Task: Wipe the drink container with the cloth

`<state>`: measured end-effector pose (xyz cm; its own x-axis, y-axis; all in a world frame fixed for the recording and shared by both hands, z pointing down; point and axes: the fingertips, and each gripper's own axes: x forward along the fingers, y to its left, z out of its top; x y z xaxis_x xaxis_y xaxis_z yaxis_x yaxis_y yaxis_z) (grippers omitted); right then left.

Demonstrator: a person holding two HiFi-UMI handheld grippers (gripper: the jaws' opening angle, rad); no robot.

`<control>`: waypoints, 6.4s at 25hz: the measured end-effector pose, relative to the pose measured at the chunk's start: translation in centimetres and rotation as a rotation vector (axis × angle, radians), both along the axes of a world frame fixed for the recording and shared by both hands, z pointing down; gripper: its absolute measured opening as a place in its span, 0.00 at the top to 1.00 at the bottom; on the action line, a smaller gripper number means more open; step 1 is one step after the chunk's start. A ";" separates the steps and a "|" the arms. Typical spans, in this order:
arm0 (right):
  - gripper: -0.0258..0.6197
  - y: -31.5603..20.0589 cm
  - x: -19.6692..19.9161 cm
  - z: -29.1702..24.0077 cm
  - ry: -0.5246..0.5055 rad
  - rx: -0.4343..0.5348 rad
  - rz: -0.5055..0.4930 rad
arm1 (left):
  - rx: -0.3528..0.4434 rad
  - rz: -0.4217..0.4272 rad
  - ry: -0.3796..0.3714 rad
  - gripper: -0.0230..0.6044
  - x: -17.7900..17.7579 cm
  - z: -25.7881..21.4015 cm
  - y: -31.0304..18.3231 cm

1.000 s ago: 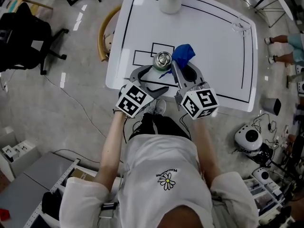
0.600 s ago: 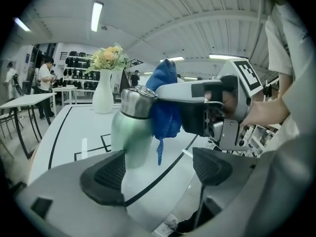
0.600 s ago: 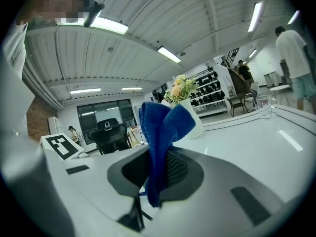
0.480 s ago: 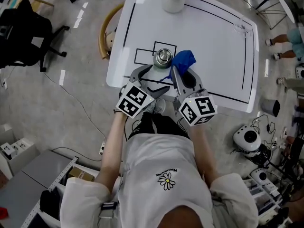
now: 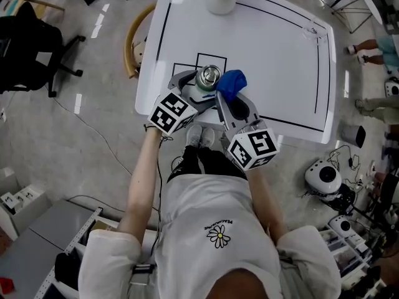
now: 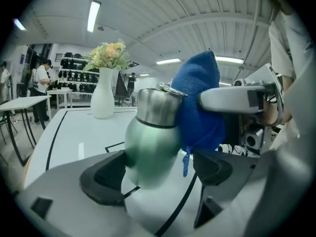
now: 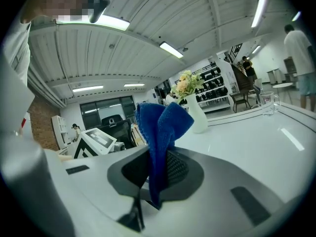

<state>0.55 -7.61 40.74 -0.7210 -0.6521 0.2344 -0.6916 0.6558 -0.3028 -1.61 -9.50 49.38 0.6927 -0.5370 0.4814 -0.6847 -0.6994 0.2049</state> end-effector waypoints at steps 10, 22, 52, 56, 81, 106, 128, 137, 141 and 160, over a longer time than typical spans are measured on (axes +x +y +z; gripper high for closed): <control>0.89 -2.9 0.4 0.1 0.032 0.034 0.034 | -0.032 -0.009 -0.060 0.30 -0.1 0.1 3.9; 0.89 -1.4 -0.5 0.1 0.022 0.019 0.036 | -0.001 0.031 -0.051 0.31 0.8 -1.0 5.8; 0.89 -1.4 -2.4 0.1 0.009 0.002 0.047 | -0.074 0.039 -0.016 0.31 0.5 0.0 6.8; 0.89 -1.2 -2.6 0.2 0.011 -0.005 0.042 | -0.062 0.048 -0.029 0.31 0.2 -0.5 7.5; 0.89 -1.3 -2.8 -0.3 0.052 0.041 -0.010 | -0.078 -0.109 -0.080 0.31 -3.1 0.6 4.8; 0.89 -0.9 -8.2 -2.2 0.969 0.528 -1.001 | -0.085 -0.132 -0.059 0.31 -1.3 0.1 6.5; 0.89 2.6 -6.2 -1.2 1.138 0.811 -0.764 | -0.077 -0.177 -0.047 0.31 -1.4 -0.3 5.2; 0.89 4.2 -6.2 0.6 1.004 0.695 -0.804 | -0.077 -0.167 -0.060 0.31 -1.6 0.0 5.1; 0.89 4.5 -6.0 1.4 1.001 0.692 -0.824 | -0.081 -0.157 -0.060 0.31 -1.4 0.1 5.3; 0.89 -4.1 -0.2 -15.2 0.384 0.574 -0.120 | 0.462 -0.380 -0.092 0.71 -5.1 -22.2 -1.4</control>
<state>0.33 -11.66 25.52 -0.7308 -0.6703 0.1293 -0.5933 0.7173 0.3653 -6.75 -10.89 27.14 0.3774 -0.9067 0.1884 -0.9047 -0.4044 -0.1340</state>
